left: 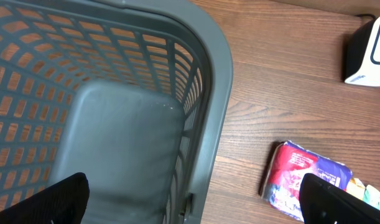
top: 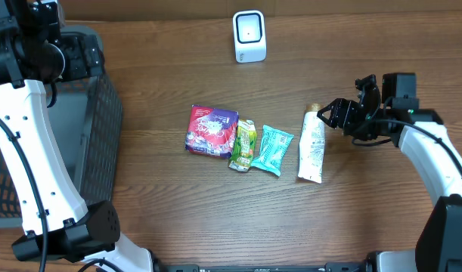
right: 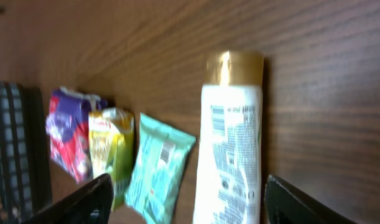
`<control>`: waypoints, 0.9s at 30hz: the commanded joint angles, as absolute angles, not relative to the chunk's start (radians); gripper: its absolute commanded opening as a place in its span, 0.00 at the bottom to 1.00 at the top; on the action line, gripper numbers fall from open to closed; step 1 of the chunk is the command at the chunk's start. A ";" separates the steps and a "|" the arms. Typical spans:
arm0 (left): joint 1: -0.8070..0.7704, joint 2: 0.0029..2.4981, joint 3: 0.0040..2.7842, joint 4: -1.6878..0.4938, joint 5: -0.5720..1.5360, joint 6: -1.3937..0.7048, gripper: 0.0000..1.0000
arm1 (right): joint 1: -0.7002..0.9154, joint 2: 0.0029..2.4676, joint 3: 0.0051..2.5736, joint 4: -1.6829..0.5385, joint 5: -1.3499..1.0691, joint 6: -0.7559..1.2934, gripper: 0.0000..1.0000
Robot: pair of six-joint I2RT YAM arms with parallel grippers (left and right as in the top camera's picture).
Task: Scan the item barcode
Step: 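Grasp the white tube with the right gripper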
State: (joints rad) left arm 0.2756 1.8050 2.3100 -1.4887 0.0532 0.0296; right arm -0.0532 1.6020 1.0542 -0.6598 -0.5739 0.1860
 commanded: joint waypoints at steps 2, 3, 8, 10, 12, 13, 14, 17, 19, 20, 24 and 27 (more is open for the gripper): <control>0.275 1.799 2.312 -1.488 0.068 0.045 0.99 | -0.039 1.629 1.016 -0.728 -0.599 0.077 0.80; 0.275 1.799 2.312 -1.488 0.068 0.045 1.00 | -0.034 1.637 0.996 -0.731 -0.603 0.077 0.81; 0.274 1.799 2.312 -1.488 0.068 0.045 0.99 | -0.026 1.658 0.896 -0.687 -0.640 0.077 0.81; 0.275 1.799 2.312 -1.488 0.068 0.045 0.99 | -0.026 1.658 0.855 -0.644 -0.656 0.077 0.81; 0.275 1.799 2.312 -1.488 0.068 0.045 1.00 | -0.026 1.658 0.812 -0.589 -0.685 0.077 0.81; 0.275 1.799 2.312 -1.488 0.068 0.045 1.00 | -0.026 1.658 0.788 -0.554 -0.703 0.078 0.81; 0.275 1.799 2.312 -1.488 0.068 0.045 1.00 | -0.026 1.658 0.768 -0.522 -0.721 0.078 0.81; 0.275 1.799 2.312 -1.488 0.068 0.045 1.00 | -0.026 1.659 0.717 -0.434 -0.767 0.083 0.81; 0.275 1.799 2.312 -1.488 0.068 0.045 0.99 | -0.026 1.659 0.683 -0.379 -0.772 0.110 0.81; 0.275 1.799 2.312 -1.488 0.068 0.045 1.00 | -0.026 1.660 0.669 -0.355 -0.772 0.123 0.81; 0.275 1.799 2.312 -1.488 0.068 0.045 1.00 | -0.026 1.663 0.581 -0.213 -0.767 0.204 0.80; 0.275 1.799 2.312 -1.488 0.068 0.045 1.00 | -0.026 1.663 0.526 -0.122 -0.746 0.269 0.77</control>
State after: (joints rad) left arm 0.2756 1.8050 2.3100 -1.4895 0.0536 0.0296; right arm -0.0311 1.6505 0.5945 -0.1410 -0.8055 0.1844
